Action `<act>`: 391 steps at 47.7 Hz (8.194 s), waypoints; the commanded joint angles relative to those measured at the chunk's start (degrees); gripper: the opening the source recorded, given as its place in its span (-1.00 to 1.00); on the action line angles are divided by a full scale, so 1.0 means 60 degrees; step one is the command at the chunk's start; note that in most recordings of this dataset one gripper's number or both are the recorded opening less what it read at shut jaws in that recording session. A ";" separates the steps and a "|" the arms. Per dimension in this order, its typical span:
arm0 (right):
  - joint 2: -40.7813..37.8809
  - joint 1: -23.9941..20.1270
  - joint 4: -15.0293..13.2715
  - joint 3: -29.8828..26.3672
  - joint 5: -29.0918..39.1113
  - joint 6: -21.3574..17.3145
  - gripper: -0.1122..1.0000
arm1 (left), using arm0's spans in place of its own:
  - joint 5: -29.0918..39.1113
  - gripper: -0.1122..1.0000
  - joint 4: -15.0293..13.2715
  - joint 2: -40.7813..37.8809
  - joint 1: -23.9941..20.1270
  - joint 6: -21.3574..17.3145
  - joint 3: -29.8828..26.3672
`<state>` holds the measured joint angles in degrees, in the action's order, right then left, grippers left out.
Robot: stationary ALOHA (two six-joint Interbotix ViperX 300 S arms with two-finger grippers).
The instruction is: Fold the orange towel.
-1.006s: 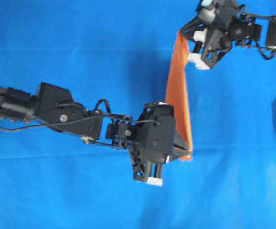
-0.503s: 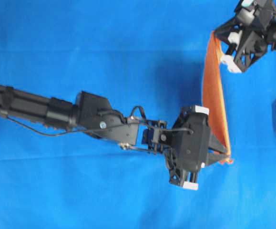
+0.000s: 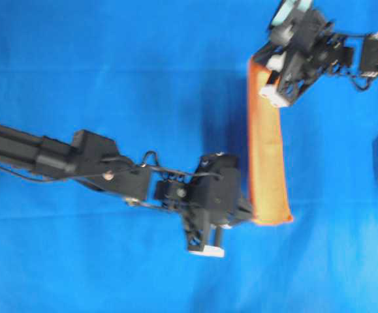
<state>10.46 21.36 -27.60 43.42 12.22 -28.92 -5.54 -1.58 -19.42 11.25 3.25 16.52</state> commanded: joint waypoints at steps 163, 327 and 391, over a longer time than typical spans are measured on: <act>0.4746 -0.0762 0.0850 0.3120 -0.1274 -0.0059 0.37 | -0.1626 0.65 0.0000 0.5991 -0.2461 0.0381 0.5684; 0.0806 -0.4116 0.1392 0.2329 -0.1362 -0.1245 -0.72 | -0.0308 -0.78 0.0000 0.2212 -0.0967 0.0059 0.3340; 0.0908 -0.6255 0.1553 0.1333 0.0220 -0.1699 0.22 | 0.0439 0.46 -0.0015 0.2842 0.0249 0.0264 0.3076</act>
<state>12.57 -15.73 -18.28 52.73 11.51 -39.02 -4.31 -1.58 -6.68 12.48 4.92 35.24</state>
